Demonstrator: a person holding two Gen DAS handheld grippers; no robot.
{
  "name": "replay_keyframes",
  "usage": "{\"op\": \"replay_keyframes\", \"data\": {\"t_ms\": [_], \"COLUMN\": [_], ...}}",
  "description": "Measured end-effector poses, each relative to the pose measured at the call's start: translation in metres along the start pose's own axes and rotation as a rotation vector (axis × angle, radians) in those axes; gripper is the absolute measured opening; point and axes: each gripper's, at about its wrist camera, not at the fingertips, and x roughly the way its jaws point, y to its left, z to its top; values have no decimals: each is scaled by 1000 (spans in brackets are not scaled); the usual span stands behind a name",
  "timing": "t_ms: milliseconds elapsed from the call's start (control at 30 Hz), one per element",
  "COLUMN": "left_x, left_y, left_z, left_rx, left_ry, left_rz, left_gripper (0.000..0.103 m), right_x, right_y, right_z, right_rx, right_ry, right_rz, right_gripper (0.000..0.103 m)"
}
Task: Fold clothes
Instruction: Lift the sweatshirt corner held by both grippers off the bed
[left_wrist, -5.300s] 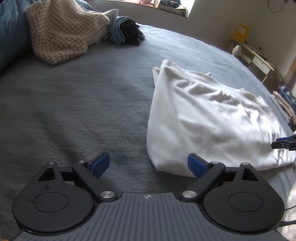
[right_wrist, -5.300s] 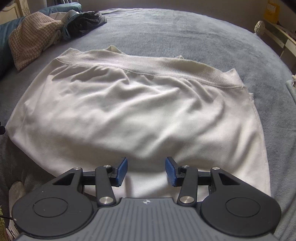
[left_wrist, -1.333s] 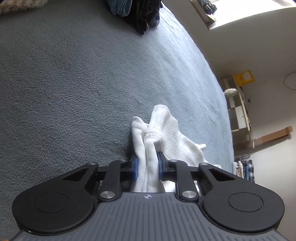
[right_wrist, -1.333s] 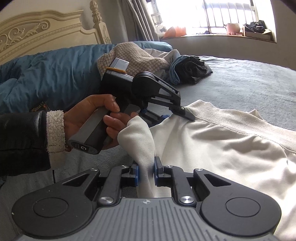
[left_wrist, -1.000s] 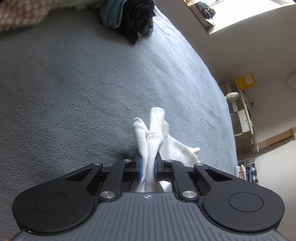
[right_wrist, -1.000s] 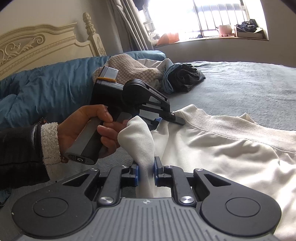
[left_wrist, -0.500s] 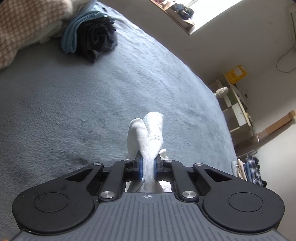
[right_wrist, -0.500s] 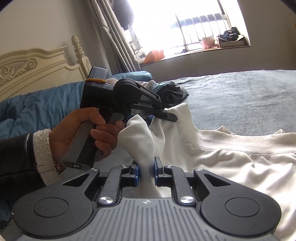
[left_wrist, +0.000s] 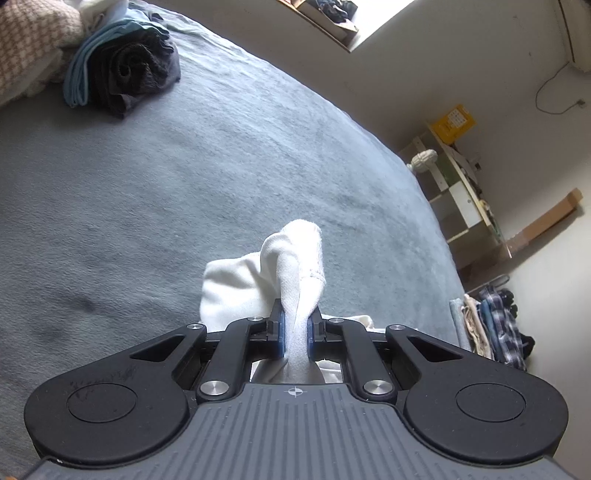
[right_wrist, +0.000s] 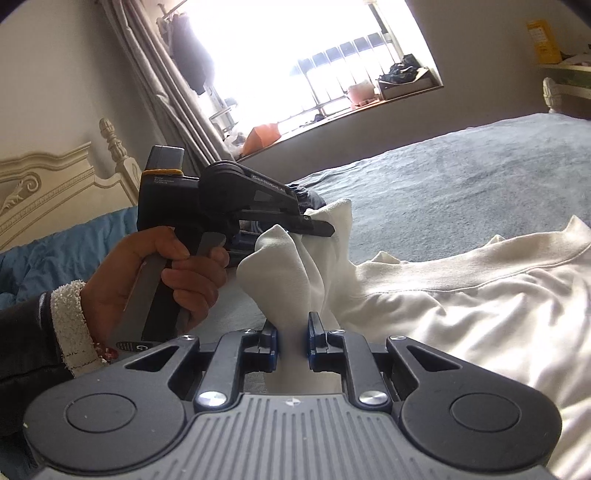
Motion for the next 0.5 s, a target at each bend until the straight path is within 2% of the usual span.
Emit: {"op": "replay_keyframes", "data": {"t_ms": [500], "left_x": [24], "left_y": [-33], "left_z": [-14], "left_rx": [43], "left_ry": [28], "left_rz": [-34], "left_gripper": [9], "right_x": [-20], "right_y": [-42], "right_z": [1], "right_rx": [145], "right_ry": [-19], "right_rz": [-63], "right_gripper": [16]}}
